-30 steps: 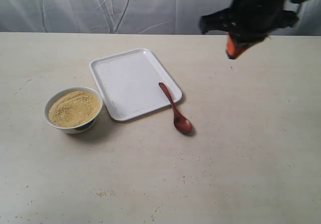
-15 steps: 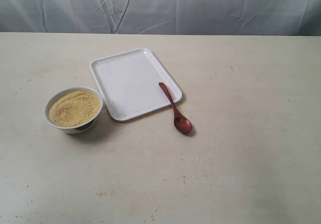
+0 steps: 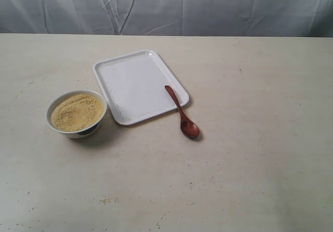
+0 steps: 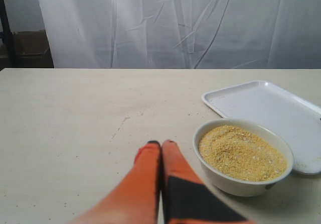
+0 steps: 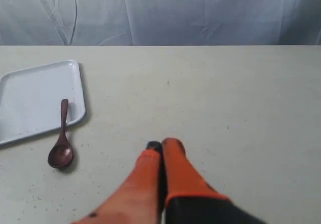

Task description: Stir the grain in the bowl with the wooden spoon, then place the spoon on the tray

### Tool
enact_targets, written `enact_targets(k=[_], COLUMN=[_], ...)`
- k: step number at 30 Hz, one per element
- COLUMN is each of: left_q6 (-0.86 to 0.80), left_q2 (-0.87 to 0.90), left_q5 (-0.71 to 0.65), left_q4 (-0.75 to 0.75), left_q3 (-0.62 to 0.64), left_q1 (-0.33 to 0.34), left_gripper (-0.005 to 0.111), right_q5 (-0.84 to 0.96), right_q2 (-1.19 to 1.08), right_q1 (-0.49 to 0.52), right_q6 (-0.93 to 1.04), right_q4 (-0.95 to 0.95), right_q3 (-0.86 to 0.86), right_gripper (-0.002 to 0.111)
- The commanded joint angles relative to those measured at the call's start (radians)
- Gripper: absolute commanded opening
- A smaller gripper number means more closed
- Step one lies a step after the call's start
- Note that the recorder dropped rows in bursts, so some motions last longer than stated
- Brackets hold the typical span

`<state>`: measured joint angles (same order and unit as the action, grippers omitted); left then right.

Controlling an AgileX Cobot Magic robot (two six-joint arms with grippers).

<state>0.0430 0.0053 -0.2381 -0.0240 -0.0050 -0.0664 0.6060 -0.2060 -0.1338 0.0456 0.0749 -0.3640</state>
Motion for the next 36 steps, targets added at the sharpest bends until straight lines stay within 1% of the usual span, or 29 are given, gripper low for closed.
enact_targets(k=[1,28,36], left_q6=[0.0,0.0,0.0], left_q2=[-0.005,-0.005,-0.005], left_q5=[0.006,0.006,0.006], left_q4=[-0.004,-0.004,-0.004], left_q3=[0.005,0.005,0.005], left_q1=[0.004,0.004,0.004], left_gripper=[0.0,0.0,0.0], right_q5=[-0.068,-0.072,-0.08], right_q2=[0.015,0.015,0.178], right_q1=[0.004,0.004,0.004], right_q6=[0.008,0.006,0.006], right_q4=[-0.003,0.004,0.004], right_q3=[0.063,0.067,0.117], right_gripper=[-0.001,-0.001,-0.001])
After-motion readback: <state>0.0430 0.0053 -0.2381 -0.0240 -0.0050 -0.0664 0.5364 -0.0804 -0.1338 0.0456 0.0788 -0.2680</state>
